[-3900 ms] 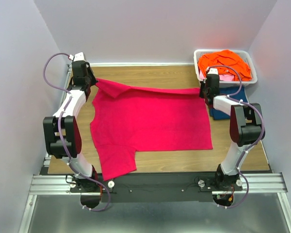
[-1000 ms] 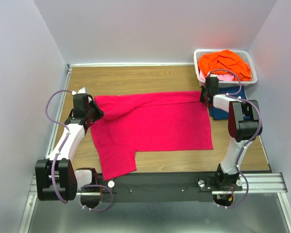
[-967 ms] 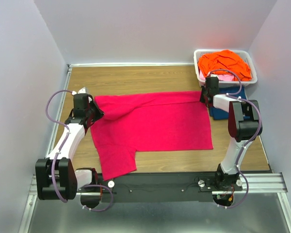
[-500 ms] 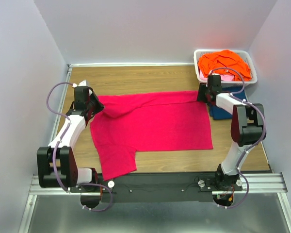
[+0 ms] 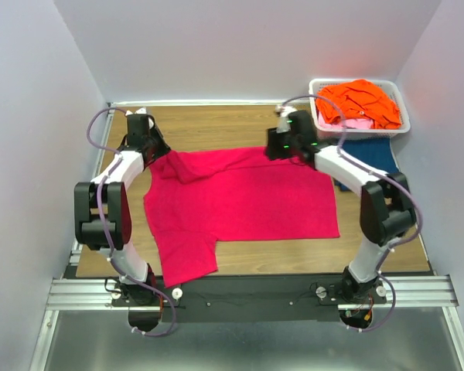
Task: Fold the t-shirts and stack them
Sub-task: Fold the tshirt
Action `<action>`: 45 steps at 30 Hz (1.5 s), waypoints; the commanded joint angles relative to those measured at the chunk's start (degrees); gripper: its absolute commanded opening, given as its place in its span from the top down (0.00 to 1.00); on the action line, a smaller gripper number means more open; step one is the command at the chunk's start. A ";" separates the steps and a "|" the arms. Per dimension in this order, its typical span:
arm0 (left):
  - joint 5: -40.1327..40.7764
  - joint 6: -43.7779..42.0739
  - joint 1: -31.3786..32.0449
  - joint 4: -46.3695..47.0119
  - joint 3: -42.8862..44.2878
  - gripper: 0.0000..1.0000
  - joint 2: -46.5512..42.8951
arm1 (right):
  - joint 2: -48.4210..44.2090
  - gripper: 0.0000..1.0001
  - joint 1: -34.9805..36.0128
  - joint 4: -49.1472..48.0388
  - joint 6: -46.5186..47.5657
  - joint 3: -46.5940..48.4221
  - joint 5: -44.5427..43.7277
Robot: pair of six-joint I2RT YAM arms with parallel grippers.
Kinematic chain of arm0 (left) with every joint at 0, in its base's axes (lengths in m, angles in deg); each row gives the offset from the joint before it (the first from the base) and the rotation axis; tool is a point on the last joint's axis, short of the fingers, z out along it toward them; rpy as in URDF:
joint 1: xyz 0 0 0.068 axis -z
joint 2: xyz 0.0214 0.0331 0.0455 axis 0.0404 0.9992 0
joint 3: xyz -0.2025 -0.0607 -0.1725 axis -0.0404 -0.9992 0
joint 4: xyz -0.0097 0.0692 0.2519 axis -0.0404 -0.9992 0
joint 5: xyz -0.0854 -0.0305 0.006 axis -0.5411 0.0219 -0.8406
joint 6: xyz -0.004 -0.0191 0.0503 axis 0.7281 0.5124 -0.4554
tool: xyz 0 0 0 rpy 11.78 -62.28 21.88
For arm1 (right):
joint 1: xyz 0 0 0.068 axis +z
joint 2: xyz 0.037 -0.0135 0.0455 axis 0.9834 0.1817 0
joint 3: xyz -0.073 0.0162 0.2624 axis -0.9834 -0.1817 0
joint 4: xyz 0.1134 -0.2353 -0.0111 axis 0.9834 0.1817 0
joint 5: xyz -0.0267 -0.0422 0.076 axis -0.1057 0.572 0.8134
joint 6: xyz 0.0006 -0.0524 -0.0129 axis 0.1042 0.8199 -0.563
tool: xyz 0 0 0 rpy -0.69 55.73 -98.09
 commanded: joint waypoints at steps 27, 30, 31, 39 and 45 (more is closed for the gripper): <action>1.48 -2.60 0.16 0.59 15.54 1.00 19.49 | 38.05 0.60 25.35 -9.78 6.42 36.45 15.86; 1.48 -2.60 1.92 0.59 15.37 1.00 19.40 | 40.07 0.60 25.61 -9.69 5.79 38.38 15.51; 1.39 -2.69 1.92 0.59 15.36 1.00 19.40 | 40.60 0.61 25.70 -9.78 5.62 38.74 15.51; 1.22 -2.60 2.18 0.50 15.19 1.00 19.22 | 43.94 0.60 25.79 -9.78 4.30 40.32 11.30; 1.13 -2.51 2.18 0.59 15.10 1.00 19.05 | 44.73 0.61 25.97 -9.78 4.30 39.89 7.60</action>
